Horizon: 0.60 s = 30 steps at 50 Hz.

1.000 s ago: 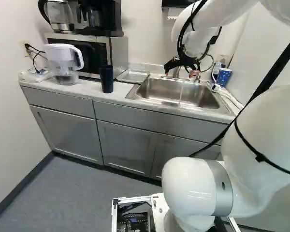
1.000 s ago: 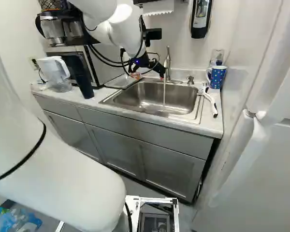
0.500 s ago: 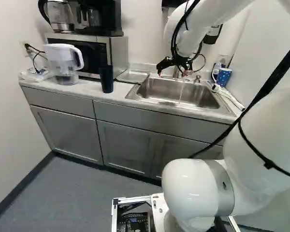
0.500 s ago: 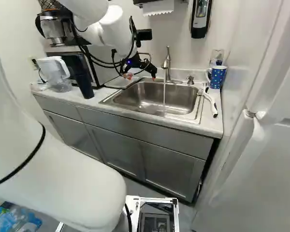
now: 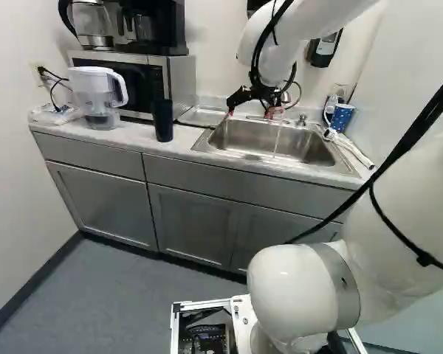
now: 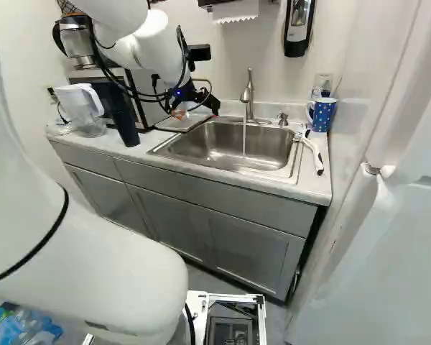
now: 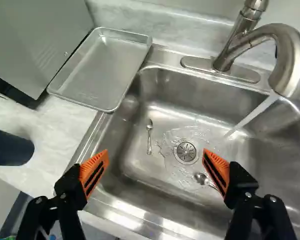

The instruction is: Rinse the cup and place it in the tray

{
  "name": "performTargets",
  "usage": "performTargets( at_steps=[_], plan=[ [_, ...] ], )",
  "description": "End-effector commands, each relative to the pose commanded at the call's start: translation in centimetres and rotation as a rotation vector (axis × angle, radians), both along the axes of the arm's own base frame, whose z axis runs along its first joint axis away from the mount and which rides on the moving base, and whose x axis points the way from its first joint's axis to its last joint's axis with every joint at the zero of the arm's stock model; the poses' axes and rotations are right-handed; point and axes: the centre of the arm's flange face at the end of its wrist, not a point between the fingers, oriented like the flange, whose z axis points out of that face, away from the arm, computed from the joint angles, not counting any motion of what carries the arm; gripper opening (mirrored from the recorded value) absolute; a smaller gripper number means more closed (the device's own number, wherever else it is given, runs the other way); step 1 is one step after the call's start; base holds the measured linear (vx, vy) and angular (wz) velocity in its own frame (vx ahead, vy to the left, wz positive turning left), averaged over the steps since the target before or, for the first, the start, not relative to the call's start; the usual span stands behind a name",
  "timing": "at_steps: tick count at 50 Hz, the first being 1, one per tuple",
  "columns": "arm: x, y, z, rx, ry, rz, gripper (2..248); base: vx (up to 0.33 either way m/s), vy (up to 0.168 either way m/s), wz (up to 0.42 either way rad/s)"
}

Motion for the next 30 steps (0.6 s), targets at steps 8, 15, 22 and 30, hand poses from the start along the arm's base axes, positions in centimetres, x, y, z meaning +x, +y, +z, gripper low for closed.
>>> performTargets(
  at_steps=[8,15,22,30],
  plan=[
    [0.0,1.2,0.0,0.000,0.000,0.029,247,0.000,0.000,0.000],
    [0.0,2.3,0.0,0.000,0.000,0.054,247,0.000,0.000,0.000],
    [0.0,3.5,0.0,0.000,0.000,0.080,247,0.000,0.000,0.000],
    [0.0,4.7,0.0,0.000,0.000,0.109,247,0.000,0.000,0.000]
  ],
)
